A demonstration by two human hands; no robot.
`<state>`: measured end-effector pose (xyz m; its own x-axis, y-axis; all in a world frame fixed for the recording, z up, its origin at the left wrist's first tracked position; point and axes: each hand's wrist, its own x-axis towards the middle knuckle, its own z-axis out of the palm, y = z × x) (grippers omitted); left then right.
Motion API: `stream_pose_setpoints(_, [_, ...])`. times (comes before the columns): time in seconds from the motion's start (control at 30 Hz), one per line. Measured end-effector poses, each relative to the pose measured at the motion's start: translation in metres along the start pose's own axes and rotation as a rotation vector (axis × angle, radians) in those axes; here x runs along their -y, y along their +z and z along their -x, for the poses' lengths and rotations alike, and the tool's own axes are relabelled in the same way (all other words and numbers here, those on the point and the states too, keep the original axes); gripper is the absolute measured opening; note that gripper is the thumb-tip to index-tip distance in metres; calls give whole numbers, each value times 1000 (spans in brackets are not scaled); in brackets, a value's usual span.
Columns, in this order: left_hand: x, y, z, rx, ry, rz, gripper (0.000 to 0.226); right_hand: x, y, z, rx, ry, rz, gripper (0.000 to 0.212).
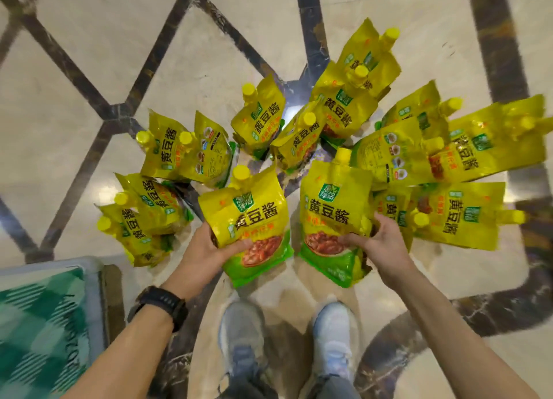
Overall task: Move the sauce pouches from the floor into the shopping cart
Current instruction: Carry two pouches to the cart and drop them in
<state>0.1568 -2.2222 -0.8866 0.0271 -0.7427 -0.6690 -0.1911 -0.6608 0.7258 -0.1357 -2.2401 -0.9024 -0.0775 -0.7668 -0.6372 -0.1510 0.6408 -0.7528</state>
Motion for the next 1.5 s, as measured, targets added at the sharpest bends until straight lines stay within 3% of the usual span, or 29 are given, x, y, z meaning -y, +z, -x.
stream_pose_setpoints(0.13, [-50,-7,70,108,-44,83,50,52,-39,59,165,94,-157,50])
stream_pose_setpoints(0.2, [-76,-12,103,159,-81,131,55,82,-56,90,276,136,-269,62])
stream_pose_setpoints(0.3, [-120,-15,155,194,-145,202,89,126,-72,133,329,226,-398,65])
stream_pose_setpoints(0.4, [-164,-15,207,170,-223,306,90,170,-72,180,377,285,-383,90])
stream_pose_setpoints(0.47, [-192,-14,240,175,-260,334,100,198,-74,208,371,280,-331,99])
stream_pose_setpoints(0.6, [-249,-11,308,154,-196,331,107,254,-93,257,344,265,-294,75])
stream_pose_setpoints(0.8, [-319,-22,390,110,-136,307,112,326,-126,347,285,226,-256,85])
stream_pose_setpoints(1.0, [-377,-43,435,252,-87,321,94,371,-133,430,197,150,-350,86])
stream_pose_setpoints(1.13, [-402,-52,459,315,42,250,102,390,-125,475,105,85,-392,104])
stream_pose_setpoints(1.27, [-411,-65,474,375,71,238,100,398,-117,522,43,20,-417,97])
stream_pose_setpoints(1.37, [-418,-73,483,460,74,224,95,393,-114,559,-26,-32,-489,107])
stream_pose_setpoints(1.5, [-434,-62,500,588,110,133,76,380,-119,606,-117,-74,-621,99])
